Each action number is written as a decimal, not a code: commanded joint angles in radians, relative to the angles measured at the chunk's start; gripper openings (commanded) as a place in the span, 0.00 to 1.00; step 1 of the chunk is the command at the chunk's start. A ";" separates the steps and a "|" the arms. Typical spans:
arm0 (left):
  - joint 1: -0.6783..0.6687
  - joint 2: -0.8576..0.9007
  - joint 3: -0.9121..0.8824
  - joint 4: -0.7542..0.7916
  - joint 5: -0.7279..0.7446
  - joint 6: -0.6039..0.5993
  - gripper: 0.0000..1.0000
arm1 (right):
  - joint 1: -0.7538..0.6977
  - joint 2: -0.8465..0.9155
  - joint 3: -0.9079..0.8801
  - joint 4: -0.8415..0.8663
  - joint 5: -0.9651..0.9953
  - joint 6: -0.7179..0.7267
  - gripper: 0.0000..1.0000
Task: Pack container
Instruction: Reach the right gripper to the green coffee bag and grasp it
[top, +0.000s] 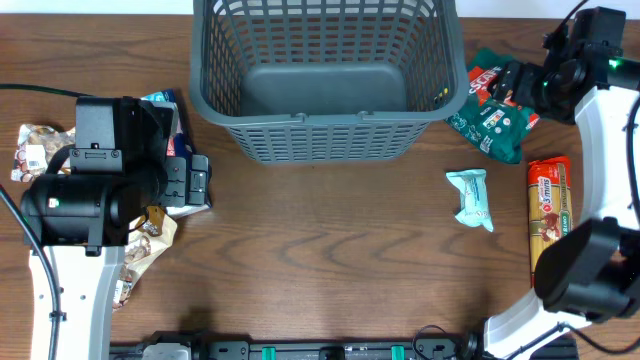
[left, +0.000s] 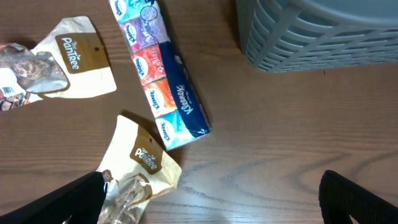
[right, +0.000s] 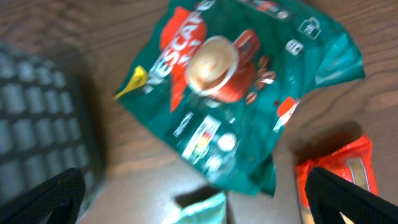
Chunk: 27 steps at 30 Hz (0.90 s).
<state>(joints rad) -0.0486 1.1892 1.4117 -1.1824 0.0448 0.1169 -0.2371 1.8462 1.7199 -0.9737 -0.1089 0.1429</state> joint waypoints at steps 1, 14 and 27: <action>-0.002 0.000 0.019 -0.006 -0.013 0.022 0.99 | -0.033 0.061 0.016 0.029 -0.005 0.017 0.99; -0.003 0.000 0.019 -0.006 -0.012 0.021 0.99 | -0.064 0.289 0.016 0.190 -0.066 0.018 0.99; -0.002 0.000 0.019 -0.006 -0.012 0.021 0.99 | -0.064 0.460 0.016 0.246 -0.098 0.021 0.99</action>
<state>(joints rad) -0.0486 1.1892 1.4117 -1.1828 0.0448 0.1314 -0.3004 2.2219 1.7531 -0.7162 -0.2100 0.1539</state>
